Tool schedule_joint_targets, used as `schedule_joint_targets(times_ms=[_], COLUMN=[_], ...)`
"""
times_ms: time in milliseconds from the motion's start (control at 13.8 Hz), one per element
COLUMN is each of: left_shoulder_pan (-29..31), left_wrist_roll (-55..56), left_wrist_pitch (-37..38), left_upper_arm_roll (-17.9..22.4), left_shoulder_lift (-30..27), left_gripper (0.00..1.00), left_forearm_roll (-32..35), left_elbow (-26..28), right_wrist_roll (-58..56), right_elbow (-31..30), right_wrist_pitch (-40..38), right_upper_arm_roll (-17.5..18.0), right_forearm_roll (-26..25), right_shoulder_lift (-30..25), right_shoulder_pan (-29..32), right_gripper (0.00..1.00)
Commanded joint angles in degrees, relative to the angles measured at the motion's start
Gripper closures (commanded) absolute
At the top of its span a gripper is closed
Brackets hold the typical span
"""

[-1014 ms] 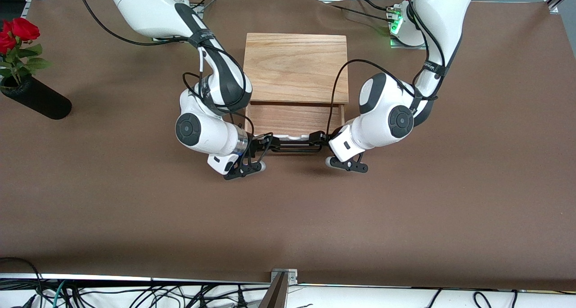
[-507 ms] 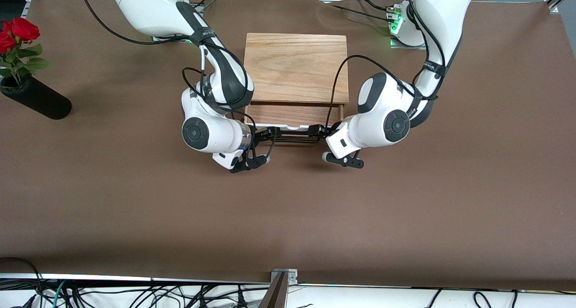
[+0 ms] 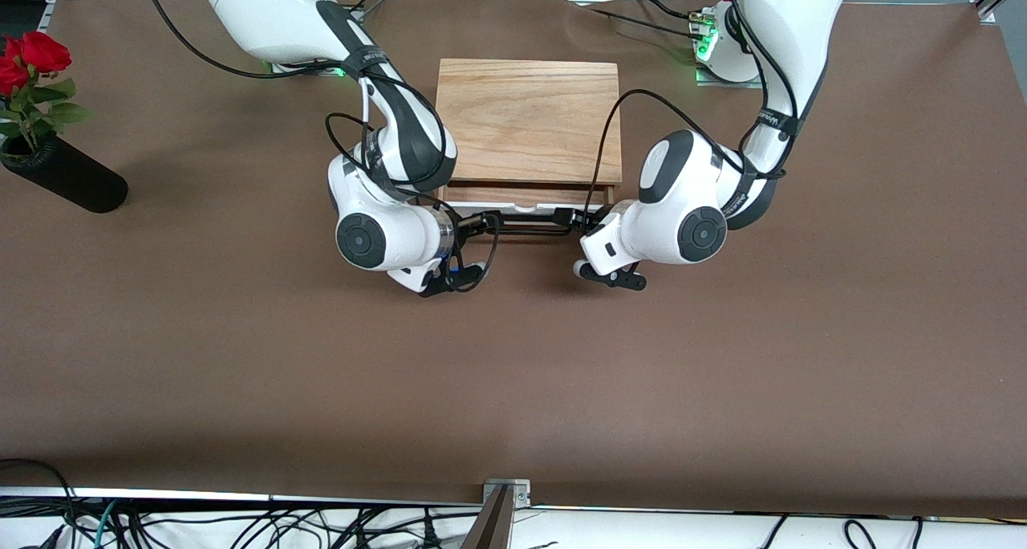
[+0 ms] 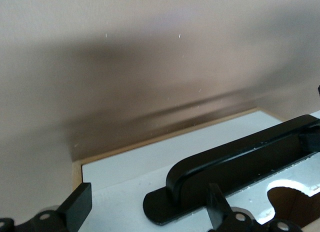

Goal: Close drawer with both arms simultaneously
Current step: 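Push the drawer front into the box with both grippers together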

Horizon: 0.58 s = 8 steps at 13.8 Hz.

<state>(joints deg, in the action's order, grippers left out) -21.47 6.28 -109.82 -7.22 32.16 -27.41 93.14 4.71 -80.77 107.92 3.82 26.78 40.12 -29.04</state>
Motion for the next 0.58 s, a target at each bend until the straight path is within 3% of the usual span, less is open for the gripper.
schedule_joint_targets(times_ms=[0,507], left_shoulder_pan=[0.11,0.11], left_wrist_roll=[-1.09,-0.83], left_wrist_pitch=[6.01,11.12], left_upper_arm_roll=[0.71,0.71], left_shoulder_lift=[0.00,0.00], left_gripper=[0.00,0.00], left_forearm_roll=[3.50,3.68], left_elbow=[1.17,1.17], right_wrist_roll=[0.39,0.13], right_elbow=[0.70,0.53], right_wrist_pitch=[-4.54,-10.09], right_upper_arm_roll=[0.48,1.36], right_forearm_roll=[0.73,2.67], right_shoulder_lift=[0.31,0.92], right_shoulder_pan=[-0.14,-0.23], right_gripper=[0.00,0.00])
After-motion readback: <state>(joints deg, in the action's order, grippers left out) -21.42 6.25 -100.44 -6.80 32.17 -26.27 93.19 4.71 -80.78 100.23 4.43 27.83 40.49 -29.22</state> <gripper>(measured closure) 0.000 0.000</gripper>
